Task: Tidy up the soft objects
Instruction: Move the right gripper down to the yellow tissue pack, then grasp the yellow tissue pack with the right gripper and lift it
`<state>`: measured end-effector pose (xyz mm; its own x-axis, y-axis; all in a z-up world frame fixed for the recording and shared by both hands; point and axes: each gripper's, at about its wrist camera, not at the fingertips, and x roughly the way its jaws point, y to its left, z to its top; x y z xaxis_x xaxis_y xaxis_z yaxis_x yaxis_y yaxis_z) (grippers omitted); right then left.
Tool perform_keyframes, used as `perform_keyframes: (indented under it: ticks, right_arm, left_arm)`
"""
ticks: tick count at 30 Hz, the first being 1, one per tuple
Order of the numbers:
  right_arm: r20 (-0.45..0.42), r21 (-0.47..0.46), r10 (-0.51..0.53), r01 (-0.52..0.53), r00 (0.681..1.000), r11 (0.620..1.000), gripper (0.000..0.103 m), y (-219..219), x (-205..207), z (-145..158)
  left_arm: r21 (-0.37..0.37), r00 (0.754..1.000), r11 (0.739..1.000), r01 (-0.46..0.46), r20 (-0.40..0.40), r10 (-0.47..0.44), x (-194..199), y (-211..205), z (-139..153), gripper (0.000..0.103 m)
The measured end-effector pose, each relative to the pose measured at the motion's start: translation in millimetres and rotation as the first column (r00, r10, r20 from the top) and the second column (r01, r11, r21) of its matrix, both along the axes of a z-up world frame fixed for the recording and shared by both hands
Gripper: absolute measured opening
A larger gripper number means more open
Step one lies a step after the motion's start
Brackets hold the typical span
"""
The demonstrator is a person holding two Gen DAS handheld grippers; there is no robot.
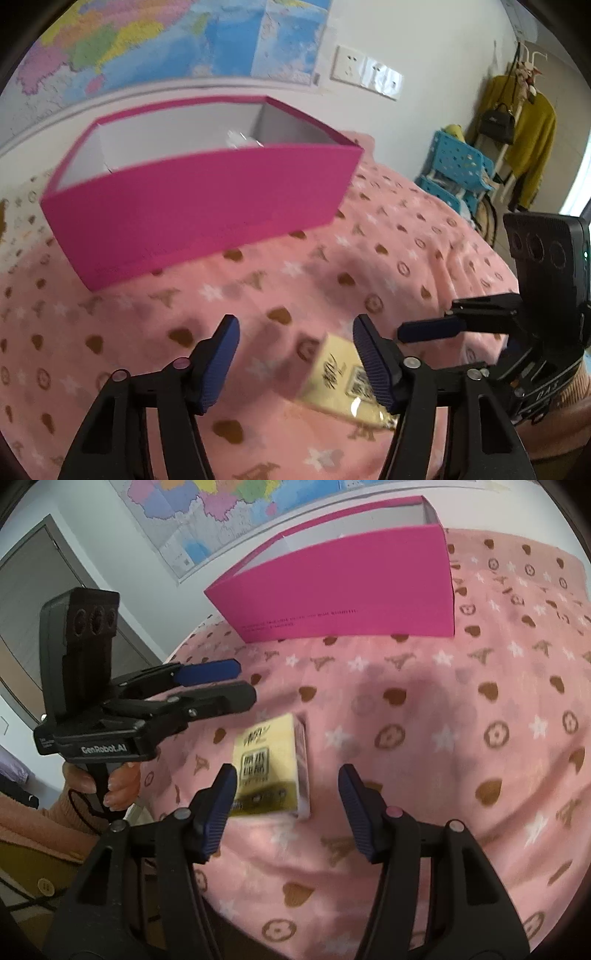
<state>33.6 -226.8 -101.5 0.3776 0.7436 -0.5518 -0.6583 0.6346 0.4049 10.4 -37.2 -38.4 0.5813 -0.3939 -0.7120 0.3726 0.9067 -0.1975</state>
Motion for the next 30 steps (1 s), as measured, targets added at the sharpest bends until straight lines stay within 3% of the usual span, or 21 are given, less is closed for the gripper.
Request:
perform_keyframes:
  ticks: [7, 9, 13, 18, 23, 30]
  right_arm:
    - [-0.028, 0.0, 0.038, -0.038, 0.999, 0.999, 0.058, -6, -15, 2]
    - [-0.033, -0.003, 0.059, -0.059, 0.998, 0.998, 0.05, -4, -21, 1]
    - [-0.064, -0.01, 0.076, -0.076, 0.995, 0.997, 0.025, 3, -20, -8]
    - [-0.056, -0.002, 0.056, -0.056, 0.997, 0.998, 0.025, 8, -11, -7]
    - [-0.031, 0.007, -0.003, 0.003, 1.0, 1.0, 0.025, 5, 7, -4]
    - [-0.02, 0.028, -0.048, 0.048, 0.999, 0.998, 0.028, 7, 32, -2]
  left_arm:
    - [-0.032, 0.996, 0.998, 0.055, -0.07, -0.057, -3, -3, -17, 0.047]
    - [-0.045, 0.994, 0.997, 0.067, -0.089, -0.07, -4, -4, -20, 0.042]
    - [-0.088, 0.99, 0.993, 0.076, -0.112, -0.085, -7, -4, -25, 0.038]
    - [-0.107, 0.988, 0.992, 0.063, -0.131, -0.077, -7, 0, -26, 0.038]
    - [-0.181, 0.982, 0.983, 0.044, -0.171, -0.076, -4, 11, -29, 0.037]
    - [-0.159, 0.983, 0.986, 0.038, -0.173, -0.066, -4, 5, -28, 0.037]
